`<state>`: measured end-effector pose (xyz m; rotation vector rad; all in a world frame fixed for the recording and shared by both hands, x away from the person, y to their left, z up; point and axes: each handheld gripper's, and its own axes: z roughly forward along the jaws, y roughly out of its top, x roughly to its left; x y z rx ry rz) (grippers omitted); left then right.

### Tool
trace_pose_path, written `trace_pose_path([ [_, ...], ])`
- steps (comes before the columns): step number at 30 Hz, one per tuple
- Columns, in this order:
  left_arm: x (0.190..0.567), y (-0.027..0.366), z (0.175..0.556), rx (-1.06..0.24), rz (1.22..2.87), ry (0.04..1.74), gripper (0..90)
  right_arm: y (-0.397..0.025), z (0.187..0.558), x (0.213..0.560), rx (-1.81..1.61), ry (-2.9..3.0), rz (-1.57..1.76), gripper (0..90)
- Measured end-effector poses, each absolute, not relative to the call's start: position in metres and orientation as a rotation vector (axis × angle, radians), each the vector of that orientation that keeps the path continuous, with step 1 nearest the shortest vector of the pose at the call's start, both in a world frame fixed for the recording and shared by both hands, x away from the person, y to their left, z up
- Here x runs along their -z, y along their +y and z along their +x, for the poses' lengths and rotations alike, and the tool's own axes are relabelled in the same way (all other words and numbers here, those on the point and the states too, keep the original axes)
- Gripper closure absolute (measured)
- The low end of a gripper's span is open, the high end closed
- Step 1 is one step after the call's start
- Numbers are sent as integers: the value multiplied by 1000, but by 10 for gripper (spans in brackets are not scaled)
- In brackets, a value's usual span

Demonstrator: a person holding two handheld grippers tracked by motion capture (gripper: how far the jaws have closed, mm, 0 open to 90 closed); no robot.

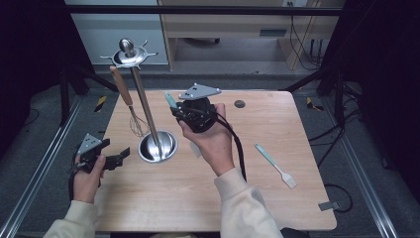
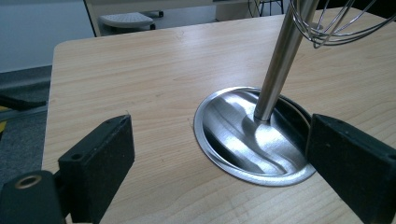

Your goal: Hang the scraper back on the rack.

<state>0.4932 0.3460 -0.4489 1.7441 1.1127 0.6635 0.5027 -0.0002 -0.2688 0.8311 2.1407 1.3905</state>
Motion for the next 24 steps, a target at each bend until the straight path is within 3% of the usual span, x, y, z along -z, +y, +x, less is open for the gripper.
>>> trace_pose_path([
  [24,450,344,493,-659,1746,1107,75,15,494,233,-1511,2006,791,744],
])
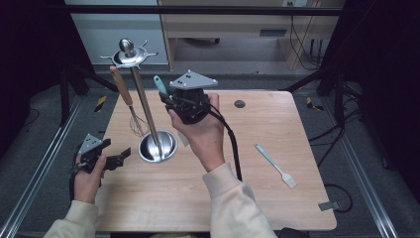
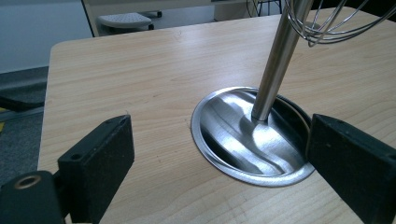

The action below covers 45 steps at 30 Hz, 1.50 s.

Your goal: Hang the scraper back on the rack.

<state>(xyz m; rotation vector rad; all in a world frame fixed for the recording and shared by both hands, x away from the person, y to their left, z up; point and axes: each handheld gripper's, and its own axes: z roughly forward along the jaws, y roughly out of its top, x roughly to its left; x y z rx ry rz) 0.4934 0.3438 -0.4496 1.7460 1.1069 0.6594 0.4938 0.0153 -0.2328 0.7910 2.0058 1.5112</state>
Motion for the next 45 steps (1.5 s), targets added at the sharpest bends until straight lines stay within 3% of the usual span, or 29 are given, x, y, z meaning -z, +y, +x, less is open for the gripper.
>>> trace_pose_path([
  [20,450,343,493,-649,1742,1107,75,37,496,213,-1554,1970,752,743],
  [45,449,343,493,-648,1739,1106,75,50,507,218,-1541,1992,770,742],
])
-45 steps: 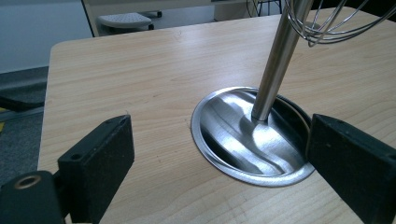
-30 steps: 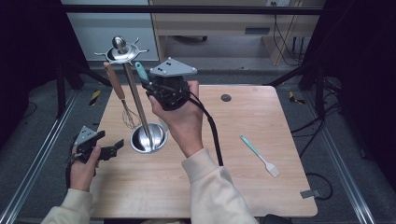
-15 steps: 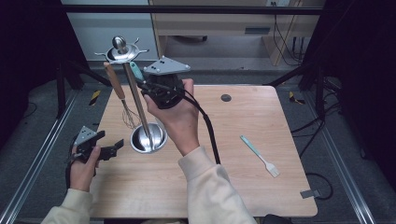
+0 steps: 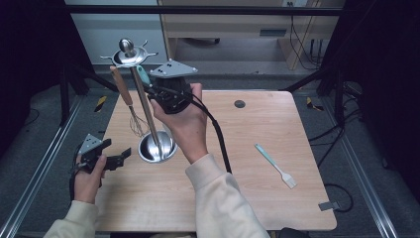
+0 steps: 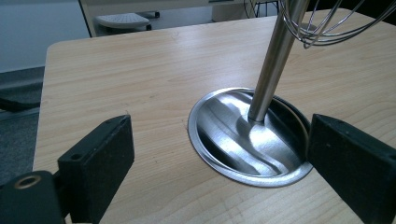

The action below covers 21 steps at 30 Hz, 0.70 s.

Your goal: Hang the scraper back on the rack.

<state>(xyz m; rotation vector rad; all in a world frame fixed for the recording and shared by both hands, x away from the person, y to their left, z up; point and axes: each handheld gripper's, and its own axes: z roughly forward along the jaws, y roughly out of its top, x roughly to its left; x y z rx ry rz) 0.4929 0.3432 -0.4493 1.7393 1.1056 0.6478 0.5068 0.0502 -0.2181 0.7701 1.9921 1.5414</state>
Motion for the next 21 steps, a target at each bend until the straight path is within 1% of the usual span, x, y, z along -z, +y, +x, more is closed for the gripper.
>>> trace_pose_path([
  [21,449,342,493,-647,1740,1103,74,58,511,225,-1568,1956,793,741],
])
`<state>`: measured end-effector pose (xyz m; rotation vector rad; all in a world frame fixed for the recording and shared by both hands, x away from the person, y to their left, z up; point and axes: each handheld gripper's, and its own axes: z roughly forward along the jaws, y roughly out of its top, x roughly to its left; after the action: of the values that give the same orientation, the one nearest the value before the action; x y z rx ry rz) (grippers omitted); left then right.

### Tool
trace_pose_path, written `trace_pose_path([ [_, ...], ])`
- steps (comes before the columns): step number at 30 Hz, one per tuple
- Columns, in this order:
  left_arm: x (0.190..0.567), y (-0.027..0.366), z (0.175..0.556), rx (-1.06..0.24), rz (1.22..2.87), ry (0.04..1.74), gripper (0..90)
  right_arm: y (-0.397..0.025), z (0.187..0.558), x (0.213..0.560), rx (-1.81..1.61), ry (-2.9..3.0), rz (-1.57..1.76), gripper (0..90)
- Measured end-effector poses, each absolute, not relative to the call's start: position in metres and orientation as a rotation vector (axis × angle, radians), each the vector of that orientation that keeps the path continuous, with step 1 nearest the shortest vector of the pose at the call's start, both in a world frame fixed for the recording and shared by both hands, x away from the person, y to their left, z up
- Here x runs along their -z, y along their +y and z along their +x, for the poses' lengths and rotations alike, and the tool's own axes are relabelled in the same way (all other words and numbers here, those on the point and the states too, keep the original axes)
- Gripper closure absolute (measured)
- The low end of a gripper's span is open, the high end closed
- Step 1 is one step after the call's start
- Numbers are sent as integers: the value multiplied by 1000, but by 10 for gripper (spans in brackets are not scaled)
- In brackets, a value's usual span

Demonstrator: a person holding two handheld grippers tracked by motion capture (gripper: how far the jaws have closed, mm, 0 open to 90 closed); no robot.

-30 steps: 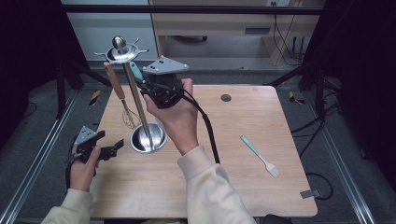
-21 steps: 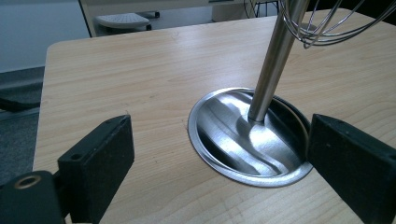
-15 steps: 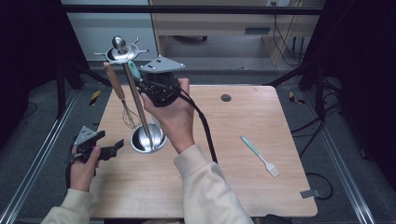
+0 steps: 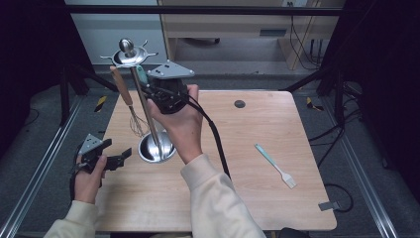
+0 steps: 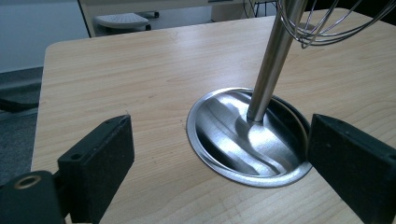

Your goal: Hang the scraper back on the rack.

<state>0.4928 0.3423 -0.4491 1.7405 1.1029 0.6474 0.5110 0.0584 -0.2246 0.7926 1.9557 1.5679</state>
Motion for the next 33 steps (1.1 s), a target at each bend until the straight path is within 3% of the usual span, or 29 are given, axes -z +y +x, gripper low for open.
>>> trace_pose_path([
  [23,449,342,493,-648,1739,1099,74,60,513,227,-1579,1944,789,736],
  [33,440,339,489,-675,1736,1070,75,50,509,227,-1555,1955,787,637],
])
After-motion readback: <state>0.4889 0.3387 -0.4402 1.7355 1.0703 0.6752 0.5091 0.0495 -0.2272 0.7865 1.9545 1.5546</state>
